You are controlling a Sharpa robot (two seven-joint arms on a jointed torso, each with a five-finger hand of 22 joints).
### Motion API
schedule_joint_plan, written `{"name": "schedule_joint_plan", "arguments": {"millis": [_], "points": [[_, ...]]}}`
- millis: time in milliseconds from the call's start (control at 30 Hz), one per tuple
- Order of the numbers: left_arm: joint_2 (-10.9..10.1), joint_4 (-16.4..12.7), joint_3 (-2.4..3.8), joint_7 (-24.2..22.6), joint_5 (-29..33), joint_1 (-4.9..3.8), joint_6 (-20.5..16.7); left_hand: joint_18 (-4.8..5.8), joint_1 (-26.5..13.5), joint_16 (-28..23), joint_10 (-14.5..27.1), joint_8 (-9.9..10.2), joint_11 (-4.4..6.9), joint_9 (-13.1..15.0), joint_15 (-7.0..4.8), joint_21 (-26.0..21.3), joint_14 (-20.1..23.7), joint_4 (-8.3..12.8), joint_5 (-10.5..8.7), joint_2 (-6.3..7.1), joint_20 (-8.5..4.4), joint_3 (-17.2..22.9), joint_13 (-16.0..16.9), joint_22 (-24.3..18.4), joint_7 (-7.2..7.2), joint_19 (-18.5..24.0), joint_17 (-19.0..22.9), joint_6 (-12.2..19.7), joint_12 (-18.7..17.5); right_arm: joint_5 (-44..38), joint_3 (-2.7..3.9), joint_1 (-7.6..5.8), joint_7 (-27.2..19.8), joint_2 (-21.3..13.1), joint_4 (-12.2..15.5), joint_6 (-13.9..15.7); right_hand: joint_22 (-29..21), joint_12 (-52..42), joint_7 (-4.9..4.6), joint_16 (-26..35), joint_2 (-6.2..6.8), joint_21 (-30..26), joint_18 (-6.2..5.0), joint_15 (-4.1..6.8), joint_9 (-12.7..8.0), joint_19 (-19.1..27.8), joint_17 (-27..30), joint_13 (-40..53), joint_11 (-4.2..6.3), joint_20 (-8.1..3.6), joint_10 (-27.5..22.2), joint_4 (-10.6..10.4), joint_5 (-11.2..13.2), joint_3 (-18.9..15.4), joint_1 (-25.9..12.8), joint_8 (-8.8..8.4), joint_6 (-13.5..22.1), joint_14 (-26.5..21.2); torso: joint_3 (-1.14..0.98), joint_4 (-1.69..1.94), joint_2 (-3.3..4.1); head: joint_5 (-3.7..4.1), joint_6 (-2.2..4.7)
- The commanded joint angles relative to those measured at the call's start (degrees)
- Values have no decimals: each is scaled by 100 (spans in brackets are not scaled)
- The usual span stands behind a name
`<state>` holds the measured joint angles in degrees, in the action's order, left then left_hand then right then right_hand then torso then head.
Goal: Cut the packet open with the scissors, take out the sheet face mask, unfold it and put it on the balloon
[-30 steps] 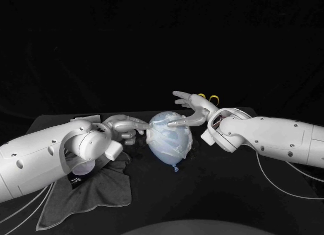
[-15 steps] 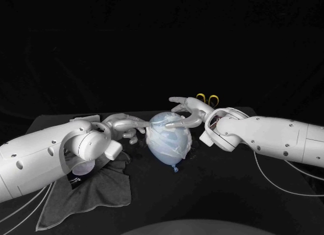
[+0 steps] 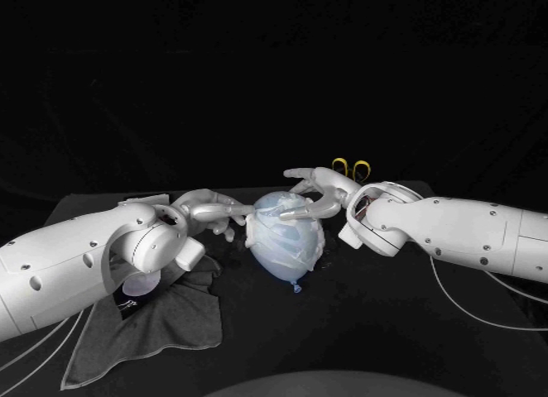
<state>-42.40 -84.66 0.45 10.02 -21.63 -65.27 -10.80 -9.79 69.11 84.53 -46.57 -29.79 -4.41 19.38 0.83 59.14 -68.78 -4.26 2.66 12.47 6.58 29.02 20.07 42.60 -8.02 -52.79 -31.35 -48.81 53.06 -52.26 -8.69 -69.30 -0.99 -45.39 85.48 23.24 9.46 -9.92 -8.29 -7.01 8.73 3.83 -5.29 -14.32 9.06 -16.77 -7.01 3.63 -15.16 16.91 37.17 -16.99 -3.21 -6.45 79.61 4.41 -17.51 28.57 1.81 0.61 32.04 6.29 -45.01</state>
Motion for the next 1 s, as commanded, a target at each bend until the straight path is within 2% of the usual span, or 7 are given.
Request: {"name": "schedule_joint_plan", "arguments": {"millis": [33, 233, 400, 600, 733, 800, 1000], "points": [[19, 9, 7, 12, -428, -9, -24, -63, -55, 49, -15, 15, 5, -13, 6, -15, -78, -34, 14, -9, 29, -92, -5, 20, 20, -16, -240, 23, 13, -152, -7, 8, 37, -1, 23, -120, 10, -25, -894, -33, -33, 28, -59, -3, 9, -48, -9, 8, -3, -14, 34, -4, 35, 35, 5, 35, -39, 49, 0, -2, 4, 5, -5], [69, 40, 8, 215, -835, -10, 2, 53, 27, 261, -212, -6, 53, -64, -40, 424, -531, -156, 13, 35, -7, -333, 38, 612, 48, -601, -1191, -2, 193, -183, -7, 9, 40, -9, 38, -110, 9, -23, -894, -29, -34, 28, -59, -3, 11, -47, -5, 7, -3, -14, 27, -4, 35, 37, 6, 36, -43, 33, 0, 2, -4, 7, -11], [153, 83, 9, 275, -1020, -11, -37, 123, 90, 348, -354, 3, 90, -113, -76, 694, -751, -274, 14, 36, -46, -505, 96, 964, 72, -922, -1621, -26, 357, -230, -7, 12, 57, -10, 54, -116, 8, -20, -894, -28, -36, 28, -60, -2, 13, -47, -4, 6, -2, -14, 22, -3, 35, 39, 7, 38, -48, 32, 2, -2, -1, 8, -10], [256, 97, 11, 246, -1089, -13, -55, 170, 244, 388, -444, -14, 138, -140, -117, 869, -857, -294, 14, -17, -77, -544, 136, 1201, 118, -1113, -1795, -114, 465, -264, -7, 14, 77, -12, 66, -123, 8, -10, -894, -25, -27, 29, -61, -2, 14, -48, -1, 2, -3, -14, -1, -3, 36, 38, 11, 40, -56, 25, 2, -4, 4, 7, -9], [314, 106, 13, 224, -1112, -13, -109, 214, 459, 420, -519, -17, 189, -169, -164, 1034, -951, -271, 15, -156, -113, -467, 153, 1426, 166, -1289, -1931, -201, 527, -282, -7, 15, 89, -9, 70, -128, 8, -10, -894, -25, -27, 29, -61, -2, 14, -47, 0, 2, -3, -14, -1, -3, 36, 38, 11, 40, -56, 24, -1, 0, 0, 4, -12], [337, 109, 14, 204, -1119, -14, -140, 240, 680, 435, -559, -34, 234, -182, -206, 1133, -1015, -200, 16, -296, -142, -321, 150, 1558, 210, -1393, -2011, -294, 541, -303, -7, 15, 96, -8, 73, -133, 5, -8, -894, -23, -23, 28, -61, -2, 14, -43, 1, 1, -3, -14, -1, -3, 36, 37, 12, 40, -56, 20, -1, -4, -2, 3, -13], [383, 107, 16, 112, -1113, -14, -250, 274, 1049, 436, -609, -107, 286, -187, -264, 1275, -1065, 2, 15, -547, -206, 131, 109, 1740, 247, -1516, -1947, -497, 505, -370, -8, 19, 121, -5, 73, -146, 3, -5, -894, -22, -18, 27, -61, -2, 14, -40, 1, -1, -3, -14, -5, -3, 36, 37, 15, 41, -59, 22, 0, 0, -1, 4, -23]]}}
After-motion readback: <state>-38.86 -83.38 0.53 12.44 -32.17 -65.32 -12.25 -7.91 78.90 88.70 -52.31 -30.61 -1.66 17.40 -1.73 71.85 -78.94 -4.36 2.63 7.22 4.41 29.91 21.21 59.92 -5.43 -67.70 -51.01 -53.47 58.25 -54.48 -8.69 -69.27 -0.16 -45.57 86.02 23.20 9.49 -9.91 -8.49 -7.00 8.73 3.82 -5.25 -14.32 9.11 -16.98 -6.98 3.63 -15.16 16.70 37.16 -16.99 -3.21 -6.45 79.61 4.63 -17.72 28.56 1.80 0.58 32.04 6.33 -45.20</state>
